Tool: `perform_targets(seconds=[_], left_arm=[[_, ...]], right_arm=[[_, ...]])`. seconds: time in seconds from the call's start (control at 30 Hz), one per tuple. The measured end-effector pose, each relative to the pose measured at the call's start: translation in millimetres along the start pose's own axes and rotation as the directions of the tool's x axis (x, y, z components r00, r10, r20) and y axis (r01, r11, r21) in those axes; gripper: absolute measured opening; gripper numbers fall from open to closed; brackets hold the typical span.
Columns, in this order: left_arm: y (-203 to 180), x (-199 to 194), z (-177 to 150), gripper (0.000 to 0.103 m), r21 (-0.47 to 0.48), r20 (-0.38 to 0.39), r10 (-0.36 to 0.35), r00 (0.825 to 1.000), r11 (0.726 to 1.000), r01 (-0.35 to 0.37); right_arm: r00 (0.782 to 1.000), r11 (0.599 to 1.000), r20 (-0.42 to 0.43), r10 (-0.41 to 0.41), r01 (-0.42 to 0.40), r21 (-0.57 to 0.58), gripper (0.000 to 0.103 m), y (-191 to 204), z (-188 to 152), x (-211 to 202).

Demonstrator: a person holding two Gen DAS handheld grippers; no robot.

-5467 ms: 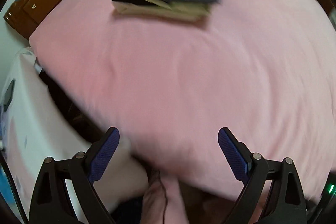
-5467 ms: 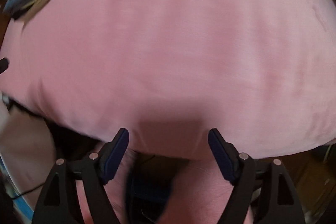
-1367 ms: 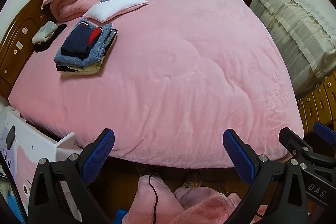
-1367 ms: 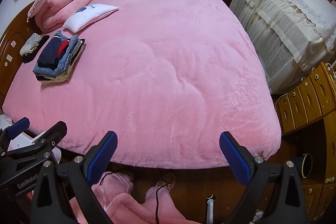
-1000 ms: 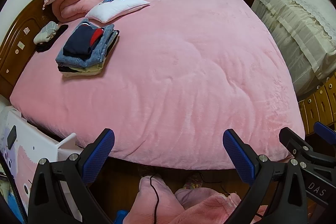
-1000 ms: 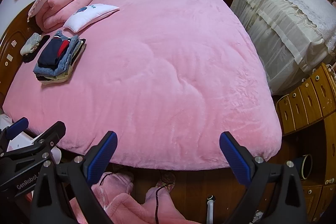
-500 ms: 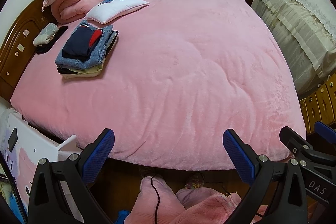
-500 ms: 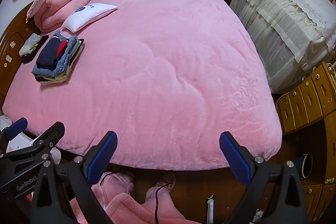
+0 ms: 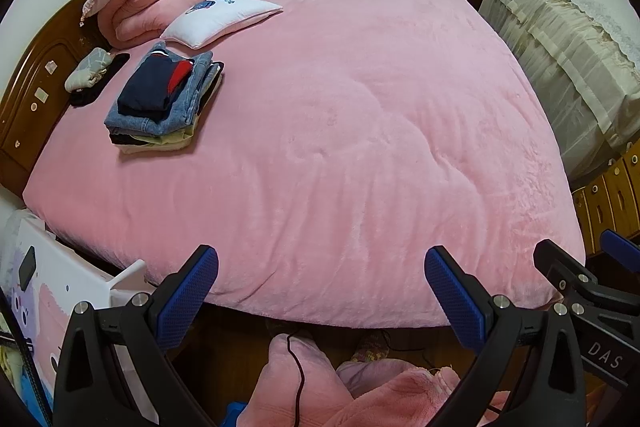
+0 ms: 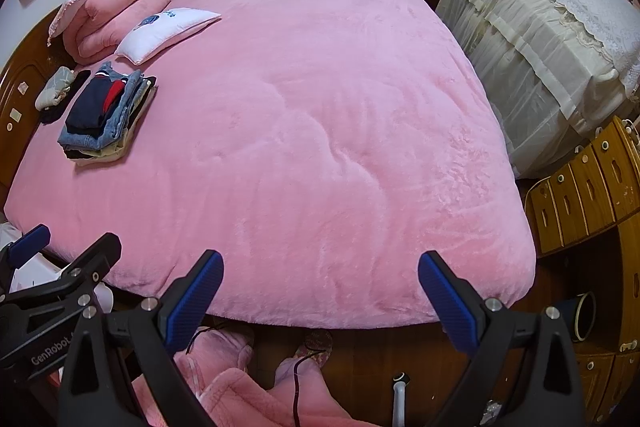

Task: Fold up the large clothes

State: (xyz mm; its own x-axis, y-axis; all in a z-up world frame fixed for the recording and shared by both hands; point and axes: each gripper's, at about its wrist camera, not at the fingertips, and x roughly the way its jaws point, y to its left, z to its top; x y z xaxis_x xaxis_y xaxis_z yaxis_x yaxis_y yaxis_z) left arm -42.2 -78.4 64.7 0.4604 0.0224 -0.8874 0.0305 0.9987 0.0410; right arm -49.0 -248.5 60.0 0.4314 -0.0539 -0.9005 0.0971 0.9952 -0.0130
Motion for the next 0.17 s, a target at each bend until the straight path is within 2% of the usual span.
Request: perform_targets(seconds=[0.17], left_arm=[[-5.8,-2.5,3.1,0.102,0.008,0.010,0.014,1.000,1.000,-0.014]], right_arm=[[1.000,1.000,0.003,0.015,-0.015,0.006,0.098,-8.2,3.3,1.3]])
